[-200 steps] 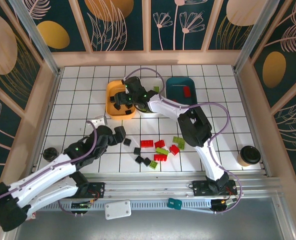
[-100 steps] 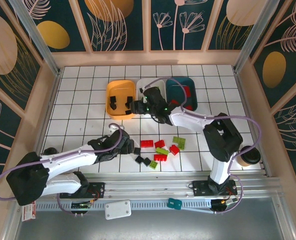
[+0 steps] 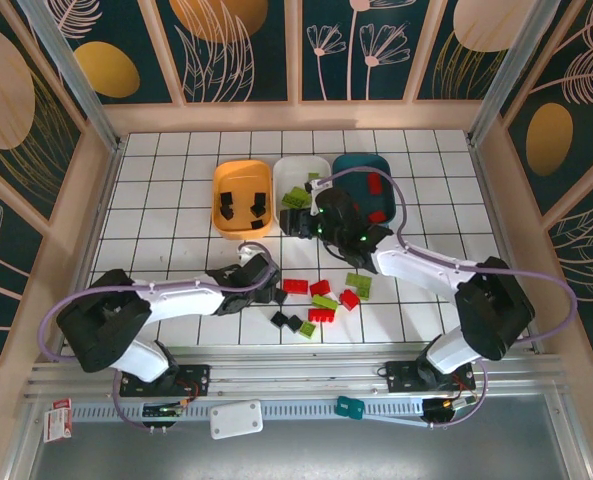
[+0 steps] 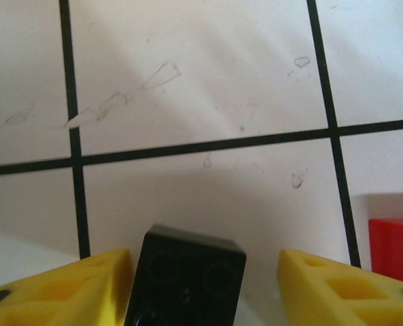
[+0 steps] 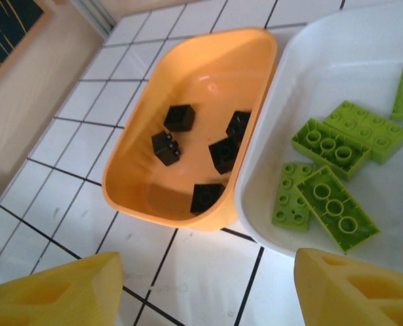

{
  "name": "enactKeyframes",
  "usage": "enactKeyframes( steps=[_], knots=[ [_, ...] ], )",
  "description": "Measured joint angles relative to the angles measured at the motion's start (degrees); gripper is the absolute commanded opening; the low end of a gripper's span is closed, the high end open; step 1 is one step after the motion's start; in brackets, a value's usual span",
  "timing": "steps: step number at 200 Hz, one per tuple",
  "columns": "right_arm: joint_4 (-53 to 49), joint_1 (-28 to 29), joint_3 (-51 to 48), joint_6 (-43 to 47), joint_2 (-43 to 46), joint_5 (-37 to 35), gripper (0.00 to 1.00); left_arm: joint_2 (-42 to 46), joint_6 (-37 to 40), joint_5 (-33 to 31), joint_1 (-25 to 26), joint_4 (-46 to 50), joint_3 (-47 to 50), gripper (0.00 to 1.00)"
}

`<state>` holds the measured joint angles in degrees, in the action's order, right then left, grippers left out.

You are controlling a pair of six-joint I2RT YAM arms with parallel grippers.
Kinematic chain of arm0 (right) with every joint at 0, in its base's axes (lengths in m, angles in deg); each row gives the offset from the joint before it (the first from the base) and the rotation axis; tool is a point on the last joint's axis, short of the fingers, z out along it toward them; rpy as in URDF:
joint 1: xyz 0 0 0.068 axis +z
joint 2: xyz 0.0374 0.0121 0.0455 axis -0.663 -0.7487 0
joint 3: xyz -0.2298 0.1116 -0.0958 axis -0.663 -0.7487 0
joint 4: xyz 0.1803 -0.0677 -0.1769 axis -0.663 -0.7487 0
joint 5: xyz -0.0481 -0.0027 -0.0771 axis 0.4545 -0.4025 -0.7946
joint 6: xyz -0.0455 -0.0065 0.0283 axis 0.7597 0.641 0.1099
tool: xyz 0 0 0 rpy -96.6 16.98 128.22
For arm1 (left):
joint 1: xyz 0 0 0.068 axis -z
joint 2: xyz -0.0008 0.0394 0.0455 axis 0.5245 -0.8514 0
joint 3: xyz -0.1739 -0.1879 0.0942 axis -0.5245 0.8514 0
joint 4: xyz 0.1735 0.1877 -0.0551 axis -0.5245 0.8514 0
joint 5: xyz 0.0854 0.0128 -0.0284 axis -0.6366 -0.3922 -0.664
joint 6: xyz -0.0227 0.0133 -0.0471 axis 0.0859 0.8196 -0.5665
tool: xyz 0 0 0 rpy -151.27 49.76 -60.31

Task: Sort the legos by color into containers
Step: Pick up the lego from the middle-left of the table, then place the lego in the container.

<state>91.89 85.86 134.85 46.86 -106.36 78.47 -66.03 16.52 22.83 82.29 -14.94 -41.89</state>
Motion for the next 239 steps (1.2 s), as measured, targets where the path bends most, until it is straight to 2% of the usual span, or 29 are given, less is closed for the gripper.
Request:
enactKeyframes(
  steps=[40,86,106,134,170,210,225,239],
  knots=[
    [0.09,0.0,-2.4,-0.22,3.76,-0.94,0.68,-1.38,0.48,-0.48,-0.02,-0.9,-0.96,0.36],
    [-0.02,0.0,-7.26,-1.29,8.39,-3.08,0.68,3.37,0.59,-0.48,-0.5,1.07,-1.03,0.34],
    [0.07,0.0,-9.42,-1.92,10.45,-3.43,0.68,7.32,1.25,0.63,-3.93,1.75,-2.47,0.34],
    [-0.02,0.0,-12.41,-2.86,12.74,-3.39,0.68,8.74,2.89,1.46,-12.22,2.21,-8.59,0.36],
    [-0.42,0.28,-15.32,-3.67,14.49,-3.39,0.68,1.57,4.72,2.82,-20.26,1.92,-20.72,0.35],
    [-1.79,2.1,-18.23,-4.04,16.31,-3.34,0.68,-11.06,5.84,4.09,-25.18,2.73,-31.15,0.36],
    [-3.1,3.45,-18.82,-4.0,16.37,-3.39,0.68,-15.3,5.99,4.52,-26.43,3.48,-34.29,0.41],
    [-4.55,4.98,-19.19,-3.8,16.37,-3.45,0.68,-18.14,6.14,5.42,-27.32,4.66,-36.52,0.55]
  ],
)
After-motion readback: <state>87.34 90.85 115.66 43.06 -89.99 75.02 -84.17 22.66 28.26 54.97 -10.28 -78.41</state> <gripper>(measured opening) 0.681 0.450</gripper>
